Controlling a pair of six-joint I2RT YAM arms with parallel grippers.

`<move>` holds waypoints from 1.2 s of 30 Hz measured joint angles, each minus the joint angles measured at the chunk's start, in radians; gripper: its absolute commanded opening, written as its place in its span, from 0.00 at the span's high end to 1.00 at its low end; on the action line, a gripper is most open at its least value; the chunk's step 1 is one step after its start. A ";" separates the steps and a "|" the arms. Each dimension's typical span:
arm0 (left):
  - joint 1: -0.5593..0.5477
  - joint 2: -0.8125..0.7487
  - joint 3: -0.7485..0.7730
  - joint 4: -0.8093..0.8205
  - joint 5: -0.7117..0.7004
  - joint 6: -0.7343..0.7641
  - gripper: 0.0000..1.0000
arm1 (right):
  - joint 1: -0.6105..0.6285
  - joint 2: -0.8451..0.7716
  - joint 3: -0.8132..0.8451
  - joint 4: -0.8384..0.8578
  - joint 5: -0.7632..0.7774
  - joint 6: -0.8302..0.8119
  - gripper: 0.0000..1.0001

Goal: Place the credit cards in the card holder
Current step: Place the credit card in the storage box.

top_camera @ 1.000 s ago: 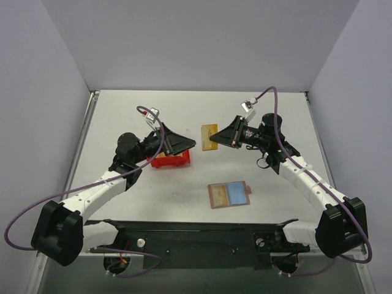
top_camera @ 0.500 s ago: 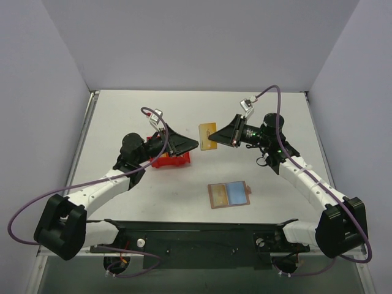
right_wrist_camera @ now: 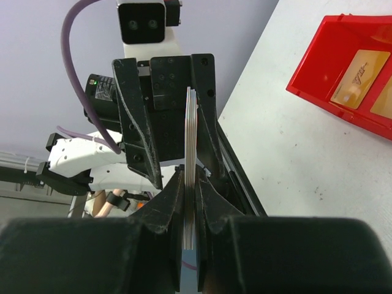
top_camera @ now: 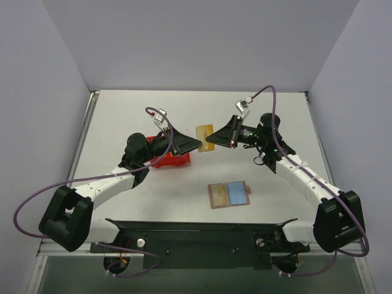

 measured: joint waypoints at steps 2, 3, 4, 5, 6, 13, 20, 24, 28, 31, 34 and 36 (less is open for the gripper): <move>0.000 0.000 0.003 0.005 -0.002 0.000 0.51 | 0.007 0.007 0.000 -0.001 -0.002 -0.002 1.00; 0.000 0.000 0.005 0.007 -0.003 -0.001 0.54 | 0.010 0.010 0.000 -0.003 -0.002 -0.003 1.00; 0.000 0.001 0.007 0.009 -0.003 -0.003 0.55 | 0.015 0.011 0.000 -0.008 -0.002 -0.003 1.00; 0.000 0.002 0.008 0.013 -0.003 -0.004 0.57 | 0.018 0.012 0.000 -0.010 -0.003 -0.004 1.00; 0.000 0.005 0.010 0.019 -0.003 -0.007 0.58 | 0.022 0.012 0.000 -0.011 -0.003 -0.005 1.00; -0.005 0.024 0.012 0.028 -0.005 -0.018 0.66 | 0.034 0.012 0.001 -0.035 -0.003 -0.033 1.00; -0.005 0.028 0.012 0.032 -0.010 -0.022 0.81 | 0.039 0.012 0.012 -0.062 -0.002 -0.061 1.00; -0.005 0.030 0.006 0.049 -0.016 -0.032 0.97 | 0.039 0.014 0.019 -0.074 -0.002 -0.072 1.00; -0.005 0.035 -0.017 0.071 -0.027 -0.047 1.00 | 0.040 0.025 0.034 -0.118 0.001 -0.098 1.00; -0.006 0.047 -0.037 0.094 -0.033 -0.058 1.00 | 0.042 0.036 0.042 -0.158 0.004 -0.122 1.00; -0.006 0.064 -0.056 0.122 -0.043 -0.072 1.00 | 0.043 0.053 0.048 -0.182 0.006 -0.139 1.00; -0.005 0.075 -0.069 0.138 -0.049 -0.081 1.00 | 0.044 0.065 0.051 -0.201 0.009 -0.150 1.00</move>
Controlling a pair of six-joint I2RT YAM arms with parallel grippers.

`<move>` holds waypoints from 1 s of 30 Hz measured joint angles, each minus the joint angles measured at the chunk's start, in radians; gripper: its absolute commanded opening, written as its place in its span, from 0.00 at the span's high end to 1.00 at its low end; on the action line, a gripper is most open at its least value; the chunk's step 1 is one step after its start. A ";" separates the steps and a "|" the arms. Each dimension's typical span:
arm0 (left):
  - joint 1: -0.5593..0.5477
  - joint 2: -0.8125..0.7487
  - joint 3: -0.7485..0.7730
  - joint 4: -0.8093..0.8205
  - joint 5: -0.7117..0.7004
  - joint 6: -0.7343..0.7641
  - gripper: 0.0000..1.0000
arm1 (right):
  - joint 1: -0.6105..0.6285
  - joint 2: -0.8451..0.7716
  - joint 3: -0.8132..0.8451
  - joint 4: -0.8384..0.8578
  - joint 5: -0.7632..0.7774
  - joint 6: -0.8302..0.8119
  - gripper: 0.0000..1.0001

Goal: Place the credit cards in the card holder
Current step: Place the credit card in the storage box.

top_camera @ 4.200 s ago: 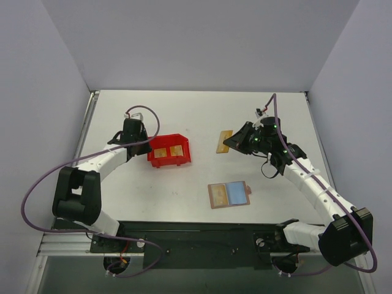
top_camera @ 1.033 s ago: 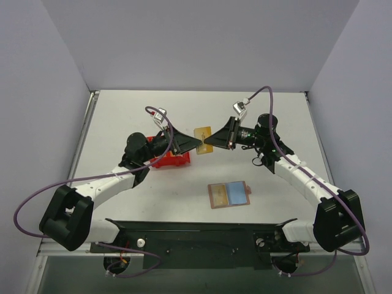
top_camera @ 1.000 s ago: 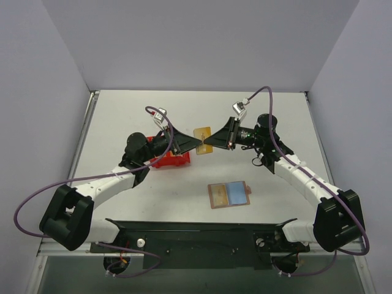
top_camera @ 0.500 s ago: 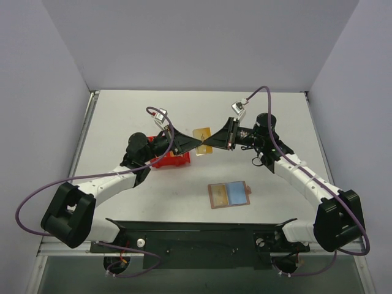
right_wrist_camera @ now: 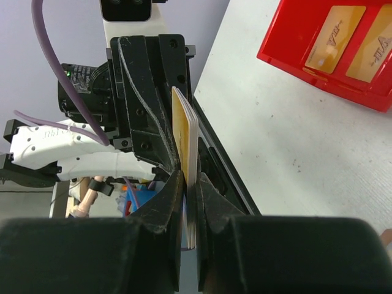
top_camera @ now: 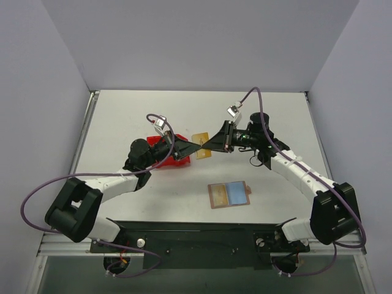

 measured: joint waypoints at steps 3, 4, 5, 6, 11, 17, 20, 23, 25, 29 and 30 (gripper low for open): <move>0.000 0.014 -0.026 0.020 -0.011 -0.016 1.00 | 0.002 0.019 0.001 -0.022 0.002 -0.014 0.98; 0.000 0.016 -0.036 0.023 -0.015 -0.021 1.00 | 0.003 0.025 0.001 -0.032 0.003 -0.019 0.95; 0.000 0.016 -0.044 0.024 -0.020 -0.024 1.00 | 0.003 0.029 0.001 -0.040 0.007 -0.024 0.94; -0.001 0.016 -0.055 0.025 -0.024 -0.029 1.00 | 0.005 0.034 0.001 -0.051 0.011 -0.032 0.92; -0.007 0.018 -0.100 0.039 -0.043 -0.050 1.00 | 0.021 0.046 0.000 -0.111 0.036 -0.071 0.85; -0.009 0.043 -0.113 0.047 -0.051 -0.068 1.00 | 0.027 0.056 0.000 -0.156 0.079 -0.119 0.75; -0.008 0.047 -0.121 0.047 -0.053 -0.070 1.00 | 0.027 0.056 0.000 -0.179 0.107 -0.142 0.72; -0.008 0.052 -0.121 0.047 -0.054 -0.072 1.00 | 0.027 0.056 0.000 -0.188 0.124 -0.157 0.72; -0.008 0.056 -0.121 0.049 -0.055 -0.074 1.00 | 0.027 0.056 0.000 -0.189 0.129 -0.163 0.73; -0.008 0.069 -0.121 0.067 -0.055 -0.079 1.00 | 0.027 0.056 0.000 -0.187 0.133 -0.163 0.73; -0.008 0.071 -0.121 0.072 -0.055 -0.083 1.00 | 0.027 0.056 0.000 -0.182 0.132 -0.161 0.73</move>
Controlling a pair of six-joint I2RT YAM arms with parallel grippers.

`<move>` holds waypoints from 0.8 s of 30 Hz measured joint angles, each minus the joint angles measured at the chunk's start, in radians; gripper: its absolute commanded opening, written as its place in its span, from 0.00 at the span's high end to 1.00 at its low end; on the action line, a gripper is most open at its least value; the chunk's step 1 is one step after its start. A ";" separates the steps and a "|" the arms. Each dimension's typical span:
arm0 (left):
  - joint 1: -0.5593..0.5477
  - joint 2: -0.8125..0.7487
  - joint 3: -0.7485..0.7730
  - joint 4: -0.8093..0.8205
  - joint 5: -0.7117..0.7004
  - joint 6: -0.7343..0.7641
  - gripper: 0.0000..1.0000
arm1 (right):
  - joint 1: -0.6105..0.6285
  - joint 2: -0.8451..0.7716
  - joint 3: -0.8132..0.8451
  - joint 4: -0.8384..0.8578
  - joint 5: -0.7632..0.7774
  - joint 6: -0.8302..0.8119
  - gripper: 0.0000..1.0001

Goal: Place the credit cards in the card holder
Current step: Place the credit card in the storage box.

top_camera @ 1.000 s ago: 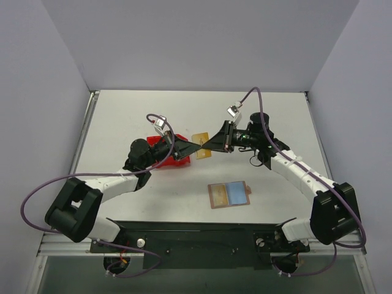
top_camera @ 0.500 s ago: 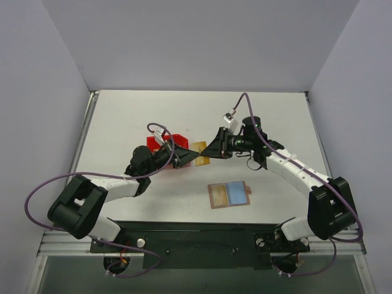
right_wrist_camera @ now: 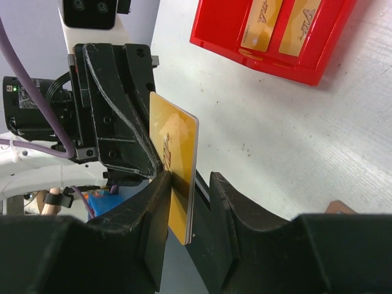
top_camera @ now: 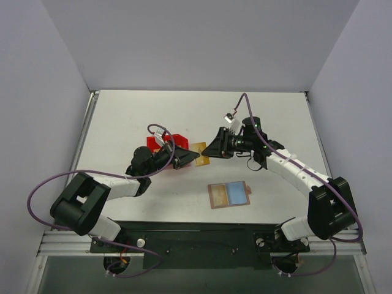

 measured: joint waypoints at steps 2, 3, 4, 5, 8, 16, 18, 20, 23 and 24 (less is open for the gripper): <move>0.000 0.005 0.000 0.011 0.000 -0.004 1.00 | 0.000 0.000 0.000 0.009 -0.001 0.005 0.73; 0.000 0.008 0.000 0.018 0.000 -0.009 0.99 | 0.000 0.000 0.000 0.015 -0.002 0.010 0.73; 0.000 0.009 0.000 0.020 0.001 -0.011 0.98 | 0.000 0.000 0.000 0.021 -0.003 0.016 0.73; 0.000 0.011 0.000 0.023 0.001 -0.013 0.97 | 0.000 0.000 0.000 0.026 -0.006 0.021 0.73; 0.000 0.013 0.000 0.031 0.001 -0.016 0.93 | 0.000 0.000 0.000 0.044 -0.014 0.031 0.74; 0.000 0.016 0.000 0.045 0.001 -0.019 0.89 | 0.000 0.000 0.000 0.048 -0.017 0.036 0.83; 0.000 0.018 0.000 0.049 0.001 -0.019 0.88 | 0.000 0.000 0.000 0.043 -0.014 0.033 0.84; 0.000 0.021 0.000 0.051 0.002 -0.020 0.85 | 0.000 -0.002 0.000 0.040 -0.010 0.029 0.84; 0.000 0.025 0.000 0.056 0.003 -0.021 0.82 | 0.000 -0.006 0.000 0.031 -0.006 0.022 0.84; 0.000 0.026 0.000 0.058 0.003 -0.022 0.81 | 0.000 -0.008 0.000 0.028 -0.004 0.019 0.84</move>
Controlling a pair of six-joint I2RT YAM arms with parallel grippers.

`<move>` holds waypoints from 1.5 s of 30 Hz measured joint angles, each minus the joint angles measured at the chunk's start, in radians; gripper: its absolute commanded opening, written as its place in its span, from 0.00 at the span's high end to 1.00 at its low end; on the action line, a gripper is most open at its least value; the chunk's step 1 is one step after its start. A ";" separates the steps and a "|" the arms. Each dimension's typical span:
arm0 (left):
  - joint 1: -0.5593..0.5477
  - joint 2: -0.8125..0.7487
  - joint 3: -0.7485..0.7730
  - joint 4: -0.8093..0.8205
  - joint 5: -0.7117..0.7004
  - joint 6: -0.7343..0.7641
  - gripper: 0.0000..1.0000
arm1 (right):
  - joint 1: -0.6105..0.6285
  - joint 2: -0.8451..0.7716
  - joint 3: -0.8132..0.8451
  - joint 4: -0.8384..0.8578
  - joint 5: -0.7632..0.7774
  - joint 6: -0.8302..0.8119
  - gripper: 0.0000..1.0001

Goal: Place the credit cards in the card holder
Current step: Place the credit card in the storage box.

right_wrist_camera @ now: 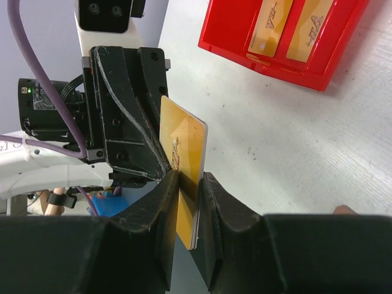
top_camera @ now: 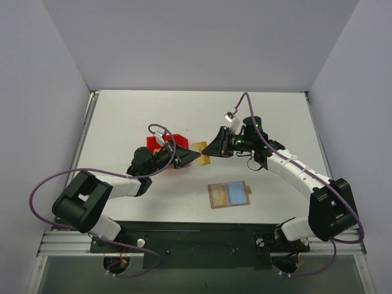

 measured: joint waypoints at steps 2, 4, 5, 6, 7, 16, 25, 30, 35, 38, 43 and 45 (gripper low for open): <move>-0.002 0.000 0.000 0.005 0.000 -0.003 0.80 | 0.000 -0.006 0.000 -0.005 0.002 -0.002 0.84; -0.003 0.001 0.000 0.008 0.002 -0.008 0.79 | 0.000 -0.013 0.000 -0.013 0.005 -0.005 0.83; -0.004 0.002 0.000 0.012 0.003 -0.010 0.79 | 0.000 -0.016 0.000 -0.015 0.005 -0.005 0.83; -0.004 0.002 0.000 0.013 0.004 -0.012 0.78 | 0.000 -0.017 0.000 -0.018 0.007 -0.008 0.83; -0.004 0.003 0.000 0.013 0.004 -0.014 0.79 | 0.000 -0.018 0.000 -0.020 0.009 -0.008 0.82; -0.003 0.006 0.000 0.019 0.005 -0.020 0.78 | 0.000 -0.027 0.000 -0.040 0.030 -0.027 0.79; -0.003 0.015 0.000 0.027 0.005 -0.024 0.77 | 0.000 -0.031 0.000 -0.052 0.042 -0.031 0.80; -0.003 0.019 0.000 0.034 0.005 -0.027 0.77 | 0.000 -0.034 0.000 -0.057 0.048 -0.034 0.80; -0.003 0.029 0.000 0.053 0.008 -0.036 0.77 | 0.000 -0.043 0.000 -0.058 0.055 -0.035 0.81; -0.003 0.032 0.000 0.063 0.009 -0.042 0.74 | 0.000 -0.047 0.000 -0.063 0.058 -0.039 0.83; -0.003 0.032 0.000 0.067 0.015 -0.044 0.71 | 0.000 -0.048 0.000 -0.075 0.064 -0.046 0.85; -0.003 0.032 0.000 0.069 0.016 -0.044 0.70 | 0.000 -0.048 0.000 -0.077 0.065 -0.048 0.86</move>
